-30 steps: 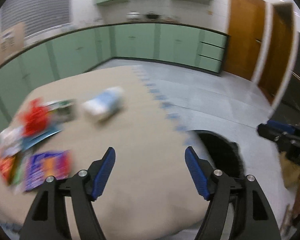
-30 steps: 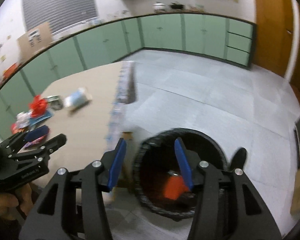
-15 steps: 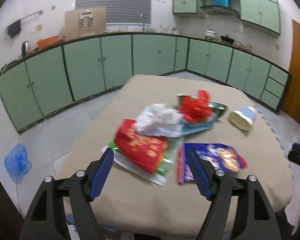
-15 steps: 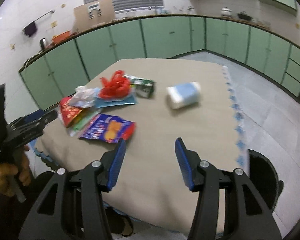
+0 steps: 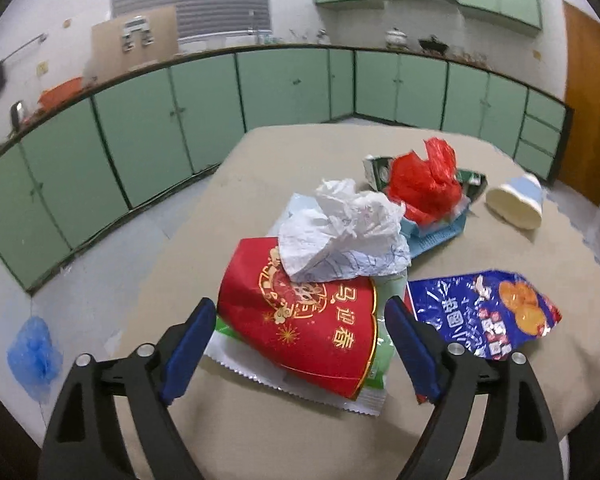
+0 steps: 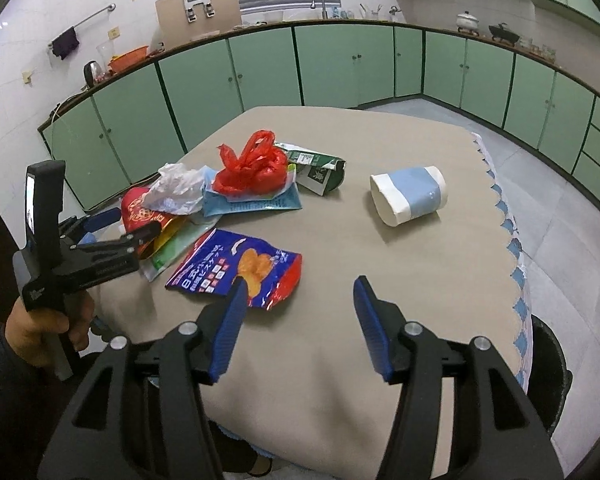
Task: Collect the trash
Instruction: 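Bring both tools back to the table toward the red paper packet, then grasp the red paper packet with the left gripper while the right grasps the blue snack bag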
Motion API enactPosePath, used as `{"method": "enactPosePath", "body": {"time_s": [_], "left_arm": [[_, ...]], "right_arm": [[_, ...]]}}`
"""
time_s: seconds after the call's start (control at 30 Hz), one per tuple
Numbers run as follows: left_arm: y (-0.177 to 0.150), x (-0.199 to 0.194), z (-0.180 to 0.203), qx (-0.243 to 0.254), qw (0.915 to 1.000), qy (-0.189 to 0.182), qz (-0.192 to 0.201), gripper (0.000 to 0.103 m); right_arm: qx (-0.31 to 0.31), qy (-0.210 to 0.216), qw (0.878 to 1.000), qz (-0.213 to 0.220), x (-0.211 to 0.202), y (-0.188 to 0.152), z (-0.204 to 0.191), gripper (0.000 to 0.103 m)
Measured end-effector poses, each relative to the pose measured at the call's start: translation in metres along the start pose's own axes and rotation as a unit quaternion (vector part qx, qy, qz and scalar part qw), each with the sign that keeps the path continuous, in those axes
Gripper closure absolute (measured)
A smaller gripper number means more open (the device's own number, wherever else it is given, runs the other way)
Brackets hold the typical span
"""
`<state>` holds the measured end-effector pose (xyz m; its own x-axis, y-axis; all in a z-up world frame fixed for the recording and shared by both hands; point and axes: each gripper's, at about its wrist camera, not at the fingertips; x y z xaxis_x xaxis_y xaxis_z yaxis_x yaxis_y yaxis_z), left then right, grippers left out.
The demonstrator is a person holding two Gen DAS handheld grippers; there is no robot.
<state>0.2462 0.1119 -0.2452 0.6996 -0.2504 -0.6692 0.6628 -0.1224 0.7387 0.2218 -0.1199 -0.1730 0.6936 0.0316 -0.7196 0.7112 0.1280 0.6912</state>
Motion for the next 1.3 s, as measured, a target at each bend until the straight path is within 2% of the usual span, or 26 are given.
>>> {"method": "enactPosePath", "body": {"time_s": [0.1, 0.2, 0.33, 0.43, 0.57, 0.8, 1.07, 1.3], "left_arm": [[-0.001, 0.005, 0.006, 0.032, 0.9994, 0.002, -0.014, 0.017], [0.0, 0.006, 0.004, 0.03, 0.9994, 0.009, -0.015, 0.017], [0.001, 0.008, 0.01, 0.055, 0.9979, 0.023, -0.024, 0.017], [-0.002, 0.013, 0.013, 0.064, 0.9969, 0.028, -0.036, 0.022], [-0.002, -0.002, 0.012, 0.042, 0.9986, 0.029, -0.012, 0.022], [0.0, -0.044, 0.018, 0.005, 0.9989, 0.025, 0.039, 0.022], [-0.012, -0.056, 0.025, -0.021, 0.9984, 0.001, 0.052, 0.022], [-0.011, -0.056, 0.029, -0.017, 0.9982, -0.009, 0.057, 0.022]], "right_arm": [[-0.002, 0.001, 1.0, 0.004, -0.001, 0.001, -0.001, 0.046], [-0.002, 0.001, 1.0, 0.008, -0.004, 0.002, -0.002, 0.045], [-0.001, 0.0, 1.0, 0.009, -0.006, 0.001, -0.002, 0.044], [0.001, 0.001, 1.0, 0.008, -0.007, 0.001, -0.003, 0.044], [0.001, 0.001, 1.0, 0.007, -0.006, 0.0, -0.004, 0.044], [0.011, 0.018, 1.0, -0.02, 0.015, -0.008, -0.008, 0.046], [0.026, 0.021, 0.999, -0.034, 0.041, -0.013, -0.02, 0.046], [0.05, 0.016, 0.998, -0.043, 0.066, -0.009, -0.03, 0.046]]}}
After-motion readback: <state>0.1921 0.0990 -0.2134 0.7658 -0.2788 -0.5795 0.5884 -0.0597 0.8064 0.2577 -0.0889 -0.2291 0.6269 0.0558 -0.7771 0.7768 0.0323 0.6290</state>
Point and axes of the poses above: each gripper's, at about its wrist camera, not at the fingertips, and x roughly the way its jaws point, z to its right, y to its top, and after that the axes turned 14 degrees about -y, right-handed
